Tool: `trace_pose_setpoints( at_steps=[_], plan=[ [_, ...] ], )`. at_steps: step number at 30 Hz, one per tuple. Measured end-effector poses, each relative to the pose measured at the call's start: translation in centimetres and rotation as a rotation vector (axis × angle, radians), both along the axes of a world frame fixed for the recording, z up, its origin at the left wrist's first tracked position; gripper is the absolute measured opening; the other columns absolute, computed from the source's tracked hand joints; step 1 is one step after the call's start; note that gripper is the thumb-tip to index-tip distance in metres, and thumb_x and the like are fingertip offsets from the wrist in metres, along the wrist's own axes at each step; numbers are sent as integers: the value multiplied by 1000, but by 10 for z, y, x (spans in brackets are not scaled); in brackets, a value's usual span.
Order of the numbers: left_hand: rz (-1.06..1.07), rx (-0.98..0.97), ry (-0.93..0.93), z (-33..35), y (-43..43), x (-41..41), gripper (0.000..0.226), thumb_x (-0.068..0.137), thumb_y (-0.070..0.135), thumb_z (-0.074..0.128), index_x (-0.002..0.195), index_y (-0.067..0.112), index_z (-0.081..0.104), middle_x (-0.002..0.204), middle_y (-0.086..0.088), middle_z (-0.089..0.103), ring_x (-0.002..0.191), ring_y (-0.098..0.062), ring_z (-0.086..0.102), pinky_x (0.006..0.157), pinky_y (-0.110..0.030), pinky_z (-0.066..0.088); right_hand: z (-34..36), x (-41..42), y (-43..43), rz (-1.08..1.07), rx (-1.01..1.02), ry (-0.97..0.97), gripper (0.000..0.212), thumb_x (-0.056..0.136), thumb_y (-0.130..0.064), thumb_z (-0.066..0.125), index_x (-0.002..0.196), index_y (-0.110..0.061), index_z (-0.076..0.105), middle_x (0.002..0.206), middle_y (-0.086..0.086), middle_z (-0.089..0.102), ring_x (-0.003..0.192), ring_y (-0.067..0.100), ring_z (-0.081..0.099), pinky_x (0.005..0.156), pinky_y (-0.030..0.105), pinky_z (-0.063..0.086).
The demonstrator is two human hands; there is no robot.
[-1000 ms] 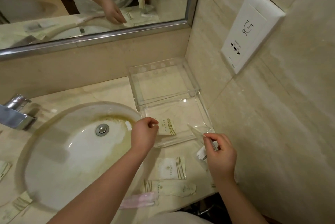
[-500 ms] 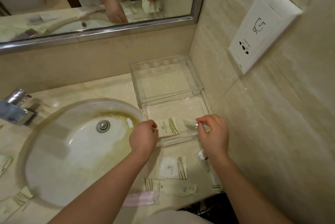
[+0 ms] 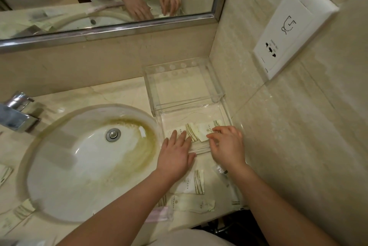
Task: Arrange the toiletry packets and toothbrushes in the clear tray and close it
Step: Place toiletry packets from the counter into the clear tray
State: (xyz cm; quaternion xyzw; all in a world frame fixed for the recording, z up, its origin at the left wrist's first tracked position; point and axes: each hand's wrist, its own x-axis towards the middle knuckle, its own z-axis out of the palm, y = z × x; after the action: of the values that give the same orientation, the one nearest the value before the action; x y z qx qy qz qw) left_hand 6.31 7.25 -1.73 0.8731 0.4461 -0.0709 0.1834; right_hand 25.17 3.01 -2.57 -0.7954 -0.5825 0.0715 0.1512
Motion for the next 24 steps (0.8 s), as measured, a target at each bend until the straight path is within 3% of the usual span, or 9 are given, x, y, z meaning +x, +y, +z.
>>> trace_pose_setpoints(
  at_steps=[3, 8, 13, 16, 18, 20, 22, 24],
  plan=[
    [-35, 12, 43, -1, 2, -2, 58, 99, 50, 29, 149, 21, 30, 161, -4, 21, 149, -31, 11, 117, -47, 17, 0, -1, 0, 55, -78, 35, 30, 84, -32, 60, 111, -31, 74, 124, -3, 66, 118, 20, 51, 98, 39, 40],
    [-62, 35, 42, 3, 4, -5, 55, 99, 48, 31, 146, 20, 37, 160, -4, 26, 148, -31, 16, 116, -45, 19, 0, -4, -2, 116, -213, 70, 39, 97, -41, 42, 132, -36, 60, 149, 2, 47, 137, 23, 37, 111, 43, 34],
    [-83, 21, 48, 5, 5, -9, 54, 99, 47, 30, 146, 20, 38, 159, -3, 27, 147, -31, 17, 116, -45, 19, -1, -2, -5, 123, -221, 82, 39, 99, -42, 41, 133, -37, 59, 149, 3, 47, 136, 24, 36, 112, 43, 32],
    [-33, -11, -81, 6, 3, -11, 47, 98, 39, 40, 140, 17, 47, 152, -5, 39, 143, -32, 28, 116, -44, 25, 2, 0, -5, 127, -222, 137, 39, 99, -41, 41, 134, -35, 58, 150, 3, 45, 138, 24, 33, 115, 43, 29],
    [13, 34, -269, 12, -2, -17, 33, 92, 24, 53, 122, 13, 62, 128, -7, 60, 123, -28, 51, 105, -40, 41, 11, 0, -11, 31, -103, 262, 35, 99, -34, 45, 129, -31, 63, 144, 2, 51, 134, 21, 38, 111, 38, 34],
    [56, 93, -399, 16, -14, -25, 20, 86, 12, 60, 104, 12, 69, 103, -3, 65, 98, -22, 60, 84, -35, 51, 25, -3, -26, -148, 65, 387, 29, 98, -25, 49, 121, -26, 67, 129, -2, 59, 121, 13, 47, 102, 30, 40],
    [71, 85, -429, 17, -30, -35, 17, 83, 6, 65, 97, 12, 70, 94, -1, 66, 88, -20, 61, 73, -31, 52, 36, -10, -49, -303, 142, 453, 24, 98, -20, 49, 114, -26, 66, 116, -7, 60, 108, 5, 49, 95, 26, 43],
    [59, 38, -379, 10, -46, -43, 22, 81, 10, 69, 102, 13, 70, 98, -1, 69, 92, -21, 63, 74, -31, 52, 36, -18, -72, -389, 134, 500, 24, 98, -16, 47, 113, -24, 65, 111, -9, 58, 104, 4, 52, 92, 26, 46]
  ],
)
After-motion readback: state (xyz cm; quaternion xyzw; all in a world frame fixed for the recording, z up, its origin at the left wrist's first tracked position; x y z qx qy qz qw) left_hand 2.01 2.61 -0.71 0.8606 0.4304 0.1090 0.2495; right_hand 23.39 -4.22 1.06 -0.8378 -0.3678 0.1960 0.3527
